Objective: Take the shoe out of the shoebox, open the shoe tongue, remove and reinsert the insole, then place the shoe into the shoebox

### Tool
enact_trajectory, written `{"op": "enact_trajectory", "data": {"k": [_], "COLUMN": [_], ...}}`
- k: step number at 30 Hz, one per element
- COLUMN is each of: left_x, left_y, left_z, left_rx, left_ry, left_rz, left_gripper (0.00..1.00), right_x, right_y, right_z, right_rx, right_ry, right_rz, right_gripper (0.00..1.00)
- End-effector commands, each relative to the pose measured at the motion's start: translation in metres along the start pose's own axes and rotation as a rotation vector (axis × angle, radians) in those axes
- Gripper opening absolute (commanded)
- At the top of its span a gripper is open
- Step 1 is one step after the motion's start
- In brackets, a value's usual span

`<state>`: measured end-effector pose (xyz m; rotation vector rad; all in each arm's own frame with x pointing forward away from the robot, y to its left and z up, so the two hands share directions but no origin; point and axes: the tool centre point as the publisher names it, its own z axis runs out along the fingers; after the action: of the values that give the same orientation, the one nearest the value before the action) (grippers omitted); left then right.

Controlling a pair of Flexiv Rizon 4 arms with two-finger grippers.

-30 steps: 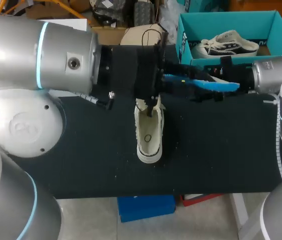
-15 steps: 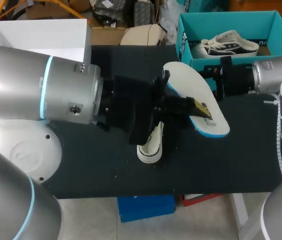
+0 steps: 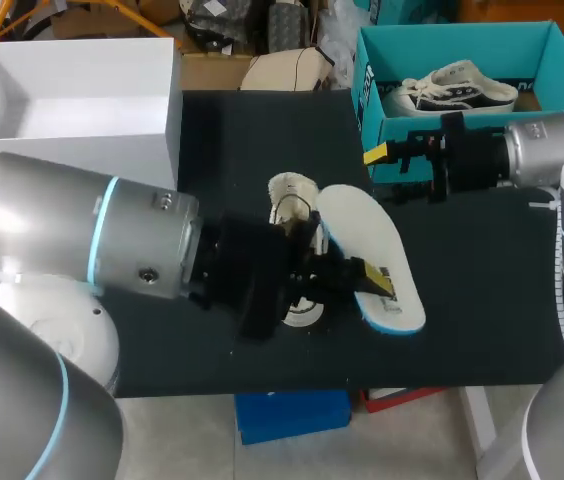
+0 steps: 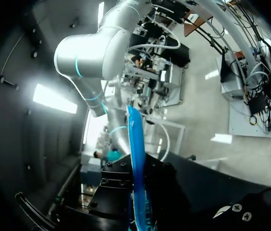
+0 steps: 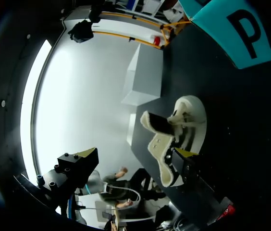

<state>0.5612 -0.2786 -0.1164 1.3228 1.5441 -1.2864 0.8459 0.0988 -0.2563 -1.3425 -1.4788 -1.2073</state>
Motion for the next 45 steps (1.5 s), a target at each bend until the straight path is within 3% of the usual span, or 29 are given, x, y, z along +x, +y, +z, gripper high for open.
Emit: {"op": "enact_trajectory", "data": {"k": [1,2,10,25,28,32,38,45], "left_x": [0.049,0.063,0.083,0.083,0.078,0.092,0.117,0.132], "left_y": [-0.002,0.001,0.002,0.002,-0.011,-0.016,-0.013,-0.001], "left_z": [-0.009,-0.01,-0.012,-0.012,0.001,0.011,0.008,0.001], "left_rx": [0.014,0.015,-0.011,-0.011,0.034,0.047,0.099,0.085], "left_ry": [-0.142,-0.159,-0.174,-0.174,-0.14,-0.117,-0.187,-0.222], "left_rz": [-0.001,-0.022,-0.073,-0.073,0.141,0.287,0.33,0.424], "left_gripper": [0.0,0.0,0.0,0.0,0.0,0.0,0.0,0.0], "right_x": [-0.001,-0.001,-0.001,-0.001,-0.001,-0.001,-0.001,-0.001], "right_y": [0.0,0.0,0.0,0.0,0.0,0.0,0.0,0.0], "right_z": [0.002,0.002,0.002,0.002,0.002,0.002,0.002,0.002], "right_rx": [-0.002,-0.002,-0.002,-0.002,-0.002,-0.002,-0.002,-0.002], "right_ry": [-0.001,-0.001,-0.001,-0.001,-0.001,-0.001,-0.001,-0.001], "right_rz": [0.0,0.0,0.0,0.0,0.0,0.0,0.0,0.0], "right_gripper": [1.0,1.0,1.0,1.0,1.0,1.0,1.0,1.0]}}
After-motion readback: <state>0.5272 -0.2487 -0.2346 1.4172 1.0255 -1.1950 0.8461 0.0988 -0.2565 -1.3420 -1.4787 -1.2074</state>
